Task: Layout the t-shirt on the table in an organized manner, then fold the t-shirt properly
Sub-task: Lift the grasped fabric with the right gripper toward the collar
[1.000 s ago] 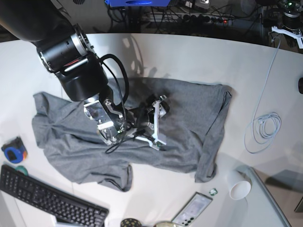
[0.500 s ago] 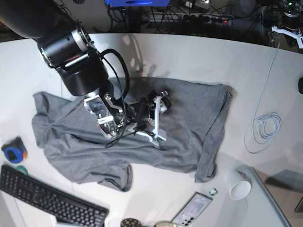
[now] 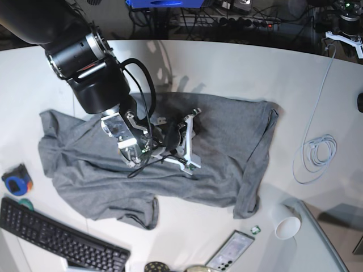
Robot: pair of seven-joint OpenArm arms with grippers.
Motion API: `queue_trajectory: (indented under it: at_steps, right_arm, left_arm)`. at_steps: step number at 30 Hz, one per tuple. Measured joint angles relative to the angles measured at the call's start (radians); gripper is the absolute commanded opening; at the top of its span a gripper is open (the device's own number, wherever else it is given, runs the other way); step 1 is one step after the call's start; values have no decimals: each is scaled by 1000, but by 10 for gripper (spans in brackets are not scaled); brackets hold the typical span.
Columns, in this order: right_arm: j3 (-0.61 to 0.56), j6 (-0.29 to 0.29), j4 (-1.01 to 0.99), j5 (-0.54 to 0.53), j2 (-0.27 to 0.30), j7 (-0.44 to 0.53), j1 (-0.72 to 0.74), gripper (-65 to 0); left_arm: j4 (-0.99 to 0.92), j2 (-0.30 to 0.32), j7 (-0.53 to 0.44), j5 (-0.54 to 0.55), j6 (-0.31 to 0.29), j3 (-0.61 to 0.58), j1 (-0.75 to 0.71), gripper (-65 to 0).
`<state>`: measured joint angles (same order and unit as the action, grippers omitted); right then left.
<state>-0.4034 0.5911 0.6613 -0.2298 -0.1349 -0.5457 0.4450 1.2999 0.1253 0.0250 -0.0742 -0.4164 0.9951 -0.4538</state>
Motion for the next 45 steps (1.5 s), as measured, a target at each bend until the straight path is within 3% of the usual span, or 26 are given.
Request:
queue_trajectory:
  at_steps: [4, 7, 11, 21, 25, 29, 33, 45]
  right_arm:
    - [0, 0, 0, 2, 0, 0, 0, -591]
    - [0, 0, 0, 2, 0, 0, 0, -650]
    - [0, 0, 33, 2, 1, -11, -3, -642]
    - [0, 0, 274, -1, 0, -253, -26, -642]
    - [-1, 4, 410, 0, 2, -402, -96, -642]
    - [-1, 99, 579, 0, 2, -500, -171, -642]
    - [-3, 102, 685, -2, 2, -574, -222, -642]
    - [-3, 102, 726, 1, 55, -601, -336, -642]
  left_arm:
    - [0, 0, 0, 0, 0, 0, 2, -650]
    - [0, 0, 0, -2, 0, 0, 2, -650]
    - [0, 0, 0, -3, 0, 0, 2, -650]
    - [0, 2, 0, -3, 0, 0, 4, -650]
    - [0, 2, -2, -3, 0, 0, 7, -650]
    - [0, 9, -3, -5, 1, -43, 2, -650]
    - [0, 14, -6, -3, -3, -77, 7, -650]
    - [0, 17, -6, -3, 0, -74, 7, -650]
